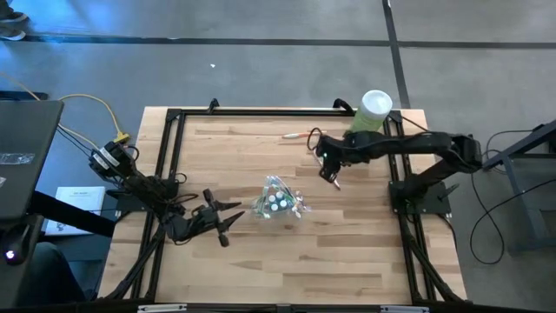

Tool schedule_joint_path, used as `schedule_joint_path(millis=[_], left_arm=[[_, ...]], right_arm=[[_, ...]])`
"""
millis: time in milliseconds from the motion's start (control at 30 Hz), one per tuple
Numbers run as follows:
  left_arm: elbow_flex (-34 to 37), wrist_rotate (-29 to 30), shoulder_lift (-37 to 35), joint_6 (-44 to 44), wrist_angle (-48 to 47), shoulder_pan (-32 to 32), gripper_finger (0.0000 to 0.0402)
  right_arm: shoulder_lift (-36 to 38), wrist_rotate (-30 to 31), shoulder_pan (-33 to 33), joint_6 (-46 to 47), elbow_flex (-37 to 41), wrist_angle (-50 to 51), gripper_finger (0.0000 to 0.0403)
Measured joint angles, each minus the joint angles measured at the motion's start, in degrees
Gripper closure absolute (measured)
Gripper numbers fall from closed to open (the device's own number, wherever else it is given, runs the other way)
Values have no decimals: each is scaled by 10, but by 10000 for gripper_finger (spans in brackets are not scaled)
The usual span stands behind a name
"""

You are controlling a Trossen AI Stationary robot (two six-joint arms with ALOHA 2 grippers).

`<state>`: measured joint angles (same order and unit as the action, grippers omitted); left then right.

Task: Pick & Place toothbrushing station
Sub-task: Put the purple toothbrush into the right side of the transparent organizer

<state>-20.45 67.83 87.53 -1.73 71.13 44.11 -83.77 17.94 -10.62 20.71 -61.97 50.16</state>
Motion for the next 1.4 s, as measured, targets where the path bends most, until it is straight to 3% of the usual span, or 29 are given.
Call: schedule_joint_path(millis=[200, 333, 467, 633, 1067, 1233, 1400], left_arm=[[0, 0, 0, 5, 0, 8, 273], [0, -8, 0, 54, 0, 3, 273], [0, -82, 0, 122, -9, -12, 273], [0, -160, 0, 152, -56, -39, 273], [0, -168, 0, 148, -101, -66, 273], [0, -169, 0, 121, -105, -66, 273], [0, -170, 0, 126, -107, -72, 273]], right_arm=[[0, -21, -56, -11, 53, -53, 252], [0, -49, -79, -31, 68, -99, 252], [0, -92, -87, -62, 73, -150, 252], [0, -93, -97, -89, 74, -166, 252], [-25, -125, -155, -66, 74, -169, 252], [-55, -129, -134, -64, 74, -186, 252], [-97, -95, -118, -55, 74, -230, 252]])
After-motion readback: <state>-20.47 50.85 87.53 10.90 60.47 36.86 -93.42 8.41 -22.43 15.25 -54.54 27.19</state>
